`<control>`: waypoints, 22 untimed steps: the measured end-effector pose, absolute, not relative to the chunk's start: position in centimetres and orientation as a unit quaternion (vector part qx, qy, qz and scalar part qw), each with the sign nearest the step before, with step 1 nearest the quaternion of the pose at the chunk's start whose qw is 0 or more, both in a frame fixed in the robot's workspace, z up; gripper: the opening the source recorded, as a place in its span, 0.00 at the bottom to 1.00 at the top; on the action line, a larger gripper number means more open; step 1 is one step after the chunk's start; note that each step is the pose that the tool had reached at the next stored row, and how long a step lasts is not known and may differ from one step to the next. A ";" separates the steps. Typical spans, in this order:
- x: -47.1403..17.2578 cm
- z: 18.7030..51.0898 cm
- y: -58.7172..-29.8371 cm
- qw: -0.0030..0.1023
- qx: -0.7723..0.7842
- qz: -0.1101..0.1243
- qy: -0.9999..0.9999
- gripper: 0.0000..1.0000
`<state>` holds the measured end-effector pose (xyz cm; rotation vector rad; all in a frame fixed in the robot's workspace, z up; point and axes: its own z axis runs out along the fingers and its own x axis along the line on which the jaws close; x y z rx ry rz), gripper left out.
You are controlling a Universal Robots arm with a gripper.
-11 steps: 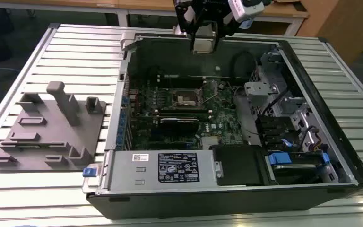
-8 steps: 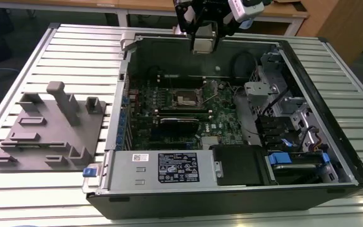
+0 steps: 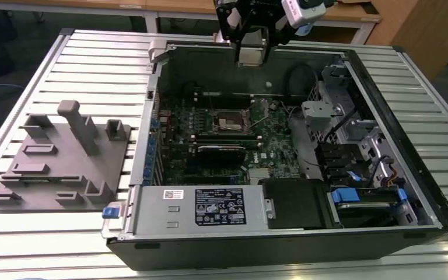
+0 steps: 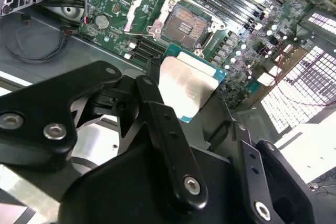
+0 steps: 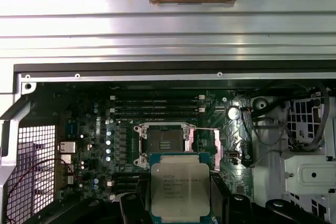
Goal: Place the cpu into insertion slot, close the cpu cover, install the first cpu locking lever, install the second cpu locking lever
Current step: 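Place the cpu into insertion slot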
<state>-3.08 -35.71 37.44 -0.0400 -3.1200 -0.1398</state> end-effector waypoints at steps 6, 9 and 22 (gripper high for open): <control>-3.1 37.4 -35.7 0.009 -0.013 -0.045 -0.999 0.54; -3.1 37.3 -35.7 0.009 -0.013 -0.045 -0.999 0.54; -3.1 37.0 -35.7 0.009 -0.013 -0.043 -0.999 0.54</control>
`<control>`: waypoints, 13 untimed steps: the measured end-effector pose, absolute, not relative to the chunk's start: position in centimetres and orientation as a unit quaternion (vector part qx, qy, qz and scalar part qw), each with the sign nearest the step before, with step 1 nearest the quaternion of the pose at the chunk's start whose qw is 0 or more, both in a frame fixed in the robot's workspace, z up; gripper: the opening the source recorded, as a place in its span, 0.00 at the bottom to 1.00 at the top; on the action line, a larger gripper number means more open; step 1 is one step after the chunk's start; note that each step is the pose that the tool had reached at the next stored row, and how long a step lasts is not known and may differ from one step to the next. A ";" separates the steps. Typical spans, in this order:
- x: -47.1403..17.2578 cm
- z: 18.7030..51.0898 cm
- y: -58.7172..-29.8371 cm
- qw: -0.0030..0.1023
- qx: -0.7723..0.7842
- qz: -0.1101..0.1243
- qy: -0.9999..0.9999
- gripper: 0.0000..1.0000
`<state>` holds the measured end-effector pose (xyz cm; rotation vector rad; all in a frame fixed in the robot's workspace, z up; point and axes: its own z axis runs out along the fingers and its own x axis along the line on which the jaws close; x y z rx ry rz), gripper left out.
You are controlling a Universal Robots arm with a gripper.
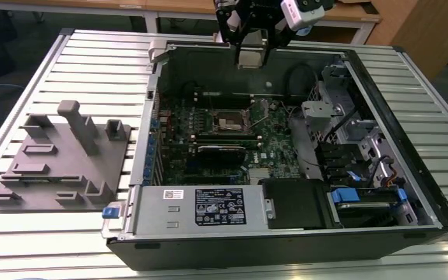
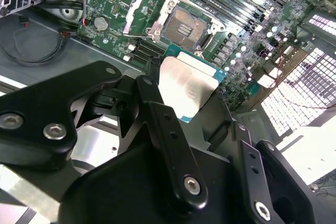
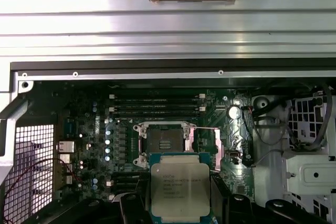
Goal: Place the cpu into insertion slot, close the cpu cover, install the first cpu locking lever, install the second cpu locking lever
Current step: 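Place the cpu into insertion slot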
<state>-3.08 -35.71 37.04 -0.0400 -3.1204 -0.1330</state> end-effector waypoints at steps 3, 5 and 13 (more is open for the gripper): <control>-3.1 37.0 -35.7 0.009 -0.013 -0.042 -0.999 0.54; -3.1 37.0 -35.7 0.009 -0.013 -0.042 -0.999 0.54; -3.1 36.8 -35.7 0.009 -0.013 -0.042 -0.999 0.54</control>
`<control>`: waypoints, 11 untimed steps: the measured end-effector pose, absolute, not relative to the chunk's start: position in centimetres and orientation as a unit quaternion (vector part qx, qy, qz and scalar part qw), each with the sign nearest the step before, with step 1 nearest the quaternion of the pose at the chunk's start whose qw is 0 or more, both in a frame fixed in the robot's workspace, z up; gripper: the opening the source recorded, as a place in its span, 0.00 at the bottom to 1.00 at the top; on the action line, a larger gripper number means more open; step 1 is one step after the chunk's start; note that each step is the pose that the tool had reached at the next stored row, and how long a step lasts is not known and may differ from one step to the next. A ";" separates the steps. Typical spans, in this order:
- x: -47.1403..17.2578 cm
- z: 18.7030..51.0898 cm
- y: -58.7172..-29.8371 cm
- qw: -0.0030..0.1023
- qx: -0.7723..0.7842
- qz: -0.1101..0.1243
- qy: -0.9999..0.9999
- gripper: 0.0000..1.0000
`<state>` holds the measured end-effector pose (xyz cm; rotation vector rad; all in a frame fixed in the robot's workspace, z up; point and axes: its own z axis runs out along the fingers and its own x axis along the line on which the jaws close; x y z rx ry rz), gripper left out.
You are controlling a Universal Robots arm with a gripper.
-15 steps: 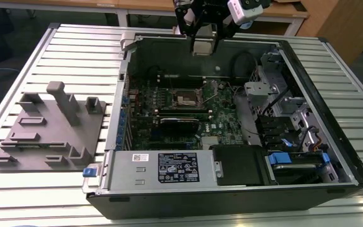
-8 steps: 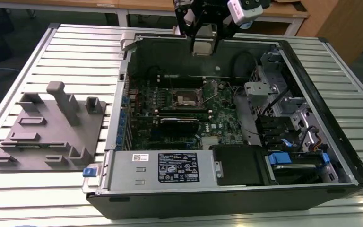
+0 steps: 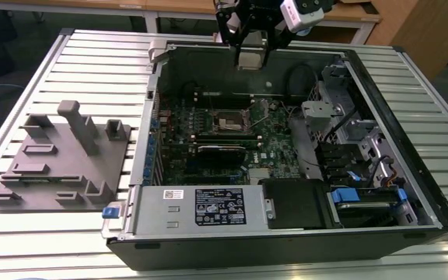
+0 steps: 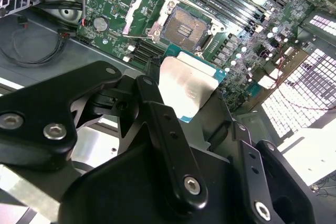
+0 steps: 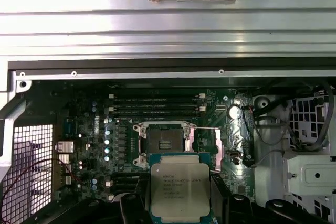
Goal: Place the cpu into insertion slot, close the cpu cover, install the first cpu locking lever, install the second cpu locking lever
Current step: 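Place the cpu into insertion slot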
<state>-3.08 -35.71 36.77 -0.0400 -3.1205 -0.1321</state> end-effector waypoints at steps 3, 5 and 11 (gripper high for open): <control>-3.1 36.7 -35.7 0.009 -0.013 -0.042 -0.999 0.54; -3.1 36.5 -35.7 0.009 -0.013 -0.042 -0.999 0.54; -3.1 36.3 -35.7 0.009 -0.013 -0.042 -0.999 0.54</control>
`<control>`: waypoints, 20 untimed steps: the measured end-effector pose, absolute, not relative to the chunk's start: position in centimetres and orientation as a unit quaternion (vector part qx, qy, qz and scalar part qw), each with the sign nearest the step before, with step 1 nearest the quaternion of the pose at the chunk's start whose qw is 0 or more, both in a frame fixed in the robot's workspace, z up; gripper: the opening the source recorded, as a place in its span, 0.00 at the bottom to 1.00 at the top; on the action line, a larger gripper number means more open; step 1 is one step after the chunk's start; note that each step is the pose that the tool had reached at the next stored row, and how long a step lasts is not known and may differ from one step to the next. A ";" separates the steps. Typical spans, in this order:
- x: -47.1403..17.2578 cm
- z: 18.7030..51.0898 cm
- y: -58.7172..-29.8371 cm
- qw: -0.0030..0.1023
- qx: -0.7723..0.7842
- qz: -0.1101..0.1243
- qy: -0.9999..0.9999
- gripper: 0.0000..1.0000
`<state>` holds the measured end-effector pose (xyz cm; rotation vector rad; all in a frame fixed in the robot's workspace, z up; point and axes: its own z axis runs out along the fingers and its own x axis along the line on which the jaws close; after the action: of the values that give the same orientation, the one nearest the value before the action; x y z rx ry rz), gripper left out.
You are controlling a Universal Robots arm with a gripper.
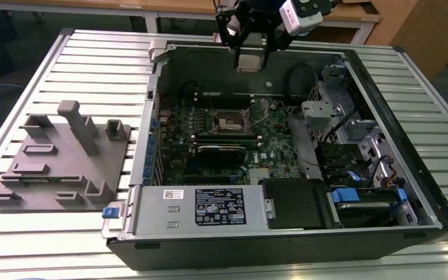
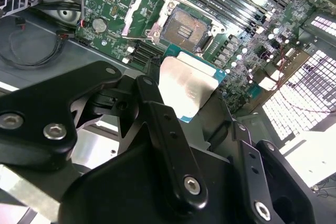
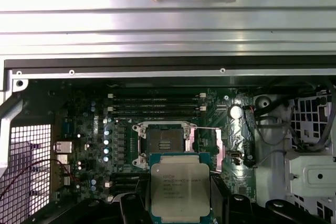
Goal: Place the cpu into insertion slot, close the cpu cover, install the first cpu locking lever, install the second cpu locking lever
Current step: 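Place the cpu into insertion slot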
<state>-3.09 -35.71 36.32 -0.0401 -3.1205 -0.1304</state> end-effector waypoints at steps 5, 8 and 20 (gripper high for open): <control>-3.1 35.9 -35.7 0.009 -0.013 -0.042 -0.999 0.54; -3.1 35.6 -35.7 0.009 -0.013 -0.042 -0.999 0.54; -3.1 34.2 -35.7 0.009 -0.013 -0.042 -0.999 0.54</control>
<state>-3.08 -35.71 34.17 -0.0401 -3.1205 -0.1305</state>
